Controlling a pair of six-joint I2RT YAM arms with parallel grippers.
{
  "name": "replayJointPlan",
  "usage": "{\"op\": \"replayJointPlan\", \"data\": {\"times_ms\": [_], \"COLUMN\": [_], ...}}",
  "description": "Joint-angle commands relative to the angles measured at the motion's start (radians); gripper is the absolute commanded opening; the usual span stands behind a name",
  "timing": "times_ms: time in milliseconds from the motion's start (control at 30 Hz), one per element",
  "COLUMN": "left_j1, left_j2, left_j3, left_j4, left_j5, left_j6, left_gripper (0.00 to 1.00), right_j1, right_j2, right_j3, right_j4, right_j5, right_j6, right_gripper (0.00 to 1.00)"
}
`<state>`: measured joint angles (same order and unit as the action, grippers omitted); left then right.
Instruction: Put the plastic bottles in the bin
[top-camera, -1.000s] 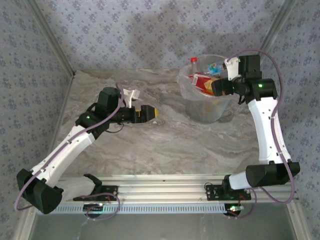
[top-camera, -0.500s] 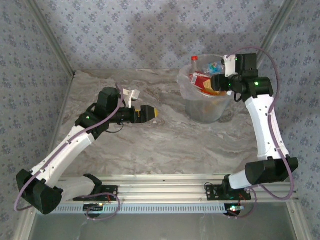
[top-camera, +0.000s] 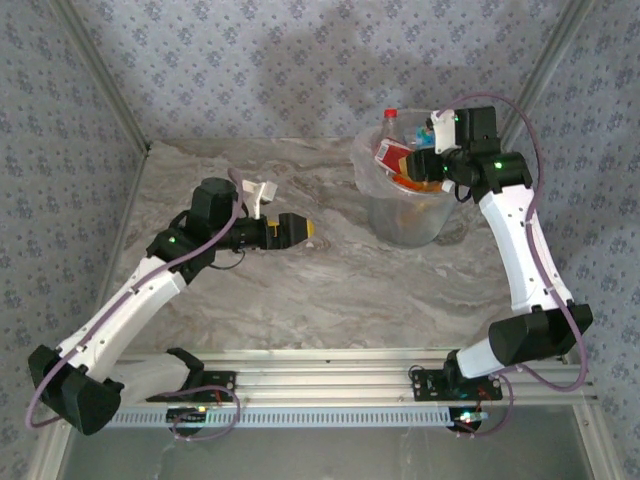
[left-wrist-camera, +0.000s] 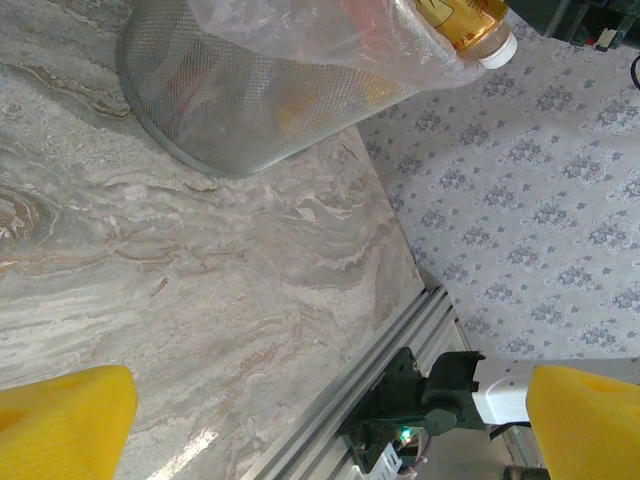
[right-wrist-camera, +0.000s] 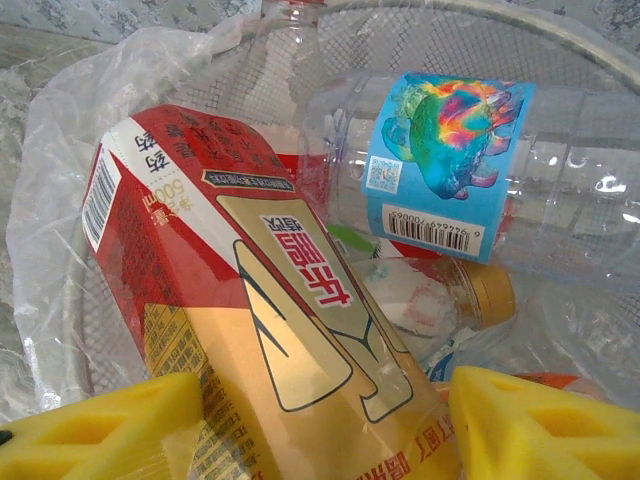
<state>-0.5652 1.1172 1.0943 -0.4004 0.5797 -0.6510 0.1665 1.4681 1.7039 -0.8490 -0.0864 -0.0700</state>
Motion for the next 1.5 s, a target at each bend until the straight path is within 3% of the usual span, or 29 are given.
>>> {"op": "replayJointPlan", "data": {"times_ms": [0, 133, 300, 433, 600, 800, 1000, 1267, 1467], "left_j1": [-0.006, -0.006, -0.007, -0.007, -0.006, -0.007, -0.005, 0.005, 0.047], "left_j2": [-0.019, -0.035, -0.06, -0.07, -0.12, -0.192, -0.272, -0.43, -0.476], "left_j3": [0.002, 0.009, 0.056, 0.097, 0.072, -0.002, -0.102, -0.353, -0.476], "left_j4": [0.021, 0.019, -0.046, -0.092, -0.101, -0.09, -0.075, 0.059, 0.101], "left_j5": [0.012, 0.019, -0.021, -0.067, -0.241, -0.453, -0.642, -0.914, -1.046], "left_j6": [0.023, 0.071, 0.232, 0.323, 0.383, 0.397, 0.43, 0.453, 0.472], "left_gripper": [1.0, 1.0, 1.0, 1.0, 0.99, 1.0, 1.0, 1.0, 1.0], "right_j1": [0.003, 0.001, 0.001, 0.002, 0.005, 0.003, 0.003, -0.001, -0.025], "right_j2": [-0.012, -0.057, -0.164, -0.284, -0.476, -0.652, -0.841, -0.793, -0.777], "right_j3": [0.023, 0.026, -0.028, -0.119, -0.296, -0.522, -0.86, -1.036, -1.266], "right_j4": [-0.02, -0.026, 0.012, 0.068, 0.165, 0.239, 0.517, 0.59, 0.892], "right_j5": [-0.021, -0.035, -0.071, -0.101, -0.118, 0.032, 0.055, 0.201, 0.28], "right_j6": [0.01, 0.023, 0.064, 0.095, 0.146, 0.213, 0.167, 0.151, 0.159], "right_gripper": [0.7, 0.76, 0.85, 1.0, 1.0, 1.0, 1.0, 1.0, 1.0]}}
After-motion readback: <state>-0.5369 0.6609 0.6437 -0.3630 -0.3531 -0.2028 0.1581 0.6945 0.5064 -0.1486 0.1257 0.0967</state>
